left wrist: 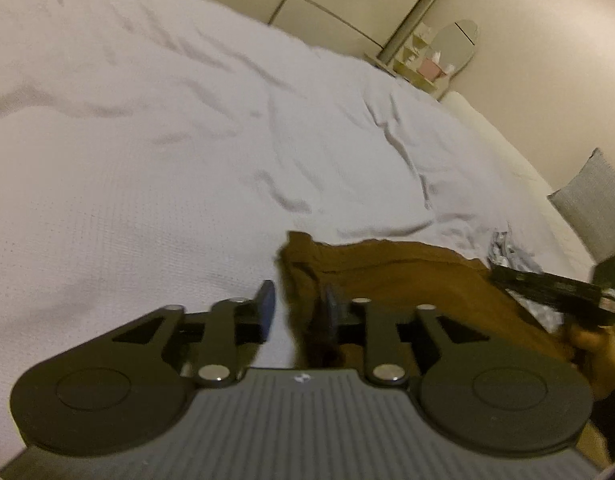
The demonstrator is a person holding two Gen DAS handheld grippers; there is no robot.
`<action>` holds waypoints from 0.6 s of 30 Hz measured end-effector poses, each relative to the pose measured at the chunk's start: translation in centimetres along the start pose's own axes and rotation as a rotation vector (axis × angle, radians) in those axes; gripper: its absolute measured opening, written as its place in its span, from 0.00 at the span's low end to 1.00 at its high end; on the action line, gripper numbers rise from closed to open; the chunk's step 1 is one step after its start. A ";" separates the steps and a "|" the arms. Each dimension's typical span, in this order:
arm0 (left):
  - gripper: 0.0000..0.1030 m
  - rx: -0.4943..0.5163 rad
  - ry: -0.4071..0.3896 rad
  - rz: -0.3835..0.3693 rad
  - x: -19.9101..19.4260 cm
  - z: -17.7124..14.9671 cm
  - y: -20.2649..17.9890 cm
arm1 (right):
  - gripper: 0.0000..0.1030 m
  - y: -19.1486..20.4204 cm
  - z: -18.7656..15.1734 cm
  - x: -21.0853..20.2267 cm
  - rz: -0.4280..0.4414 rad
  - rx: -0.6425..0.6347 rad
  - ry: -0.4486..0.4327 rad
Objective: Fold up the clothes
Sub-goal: 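Lift the folded brown shorts with both tools and carry them toward the grey stack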
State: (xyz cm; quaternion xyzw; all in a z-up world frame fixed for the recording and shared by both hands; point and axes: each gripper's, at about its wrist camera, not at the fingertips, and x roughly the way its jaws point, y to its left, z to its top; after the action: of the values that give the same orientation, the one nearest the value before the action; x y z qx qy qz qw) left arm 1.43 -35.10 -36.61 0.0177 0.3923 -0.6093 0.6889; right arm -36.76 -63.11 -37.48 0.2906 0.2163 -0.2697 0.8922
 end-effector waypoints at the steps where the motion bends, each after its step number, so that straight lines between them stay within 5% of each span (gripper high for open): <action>1: 0.24 0.032 -0.020 0.022 -1.2 -0.3 -0.4 | 0.29 0.4 -0.4 -1.5 -0.011 -0.031 -0.021; 3: 0.25 0.106 -0.060 0.064 -3.5 -0.9 -1.4 | 0.30 2.1 -1.5 -3.9 -0.028 -0.143 -0.061; 5: 0.33 0.237 -0.097 0.089 -6.0 -2.2 -3.2 | 0.42 4.8 -3.5 -6.2 -0.041 -0.330 -0.085; 7: 0.46 0.439 -0.124 0.115 -8.4 -4.6 -6.4 | 0.54 7.7 -6.2 -8.2 -0.057 -0.539 -0.098; 10: 0.63 0.801 -0.143 0.144 -10.1 -9.9 -11.4 | 0.56 11.4 -11.3 -9.9 -0.116 -0.871 -0.091; 15: 0.62 1.279 -0.083 0.203 -8.0 -17.3 -16.6 | 0.55 14.5 -17.9 -8.2 -0.265 -1.310 -0.091; 18: 0.55 1.390 -0.069 0.293 -5.2 -18.2 -17.7 | 0.55 15.6 -19.0 -6.6 -0.323 -1.426 -0.140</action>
State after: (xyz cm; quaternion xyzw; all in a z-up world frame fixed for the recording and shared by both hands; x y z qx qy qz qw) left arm -22.80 -26.22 -38.24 0.4862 -0.1153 -0.6198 0.6050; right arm -36.69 -38.01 -41.62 -0.4140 0.3220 -0.2093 0.8253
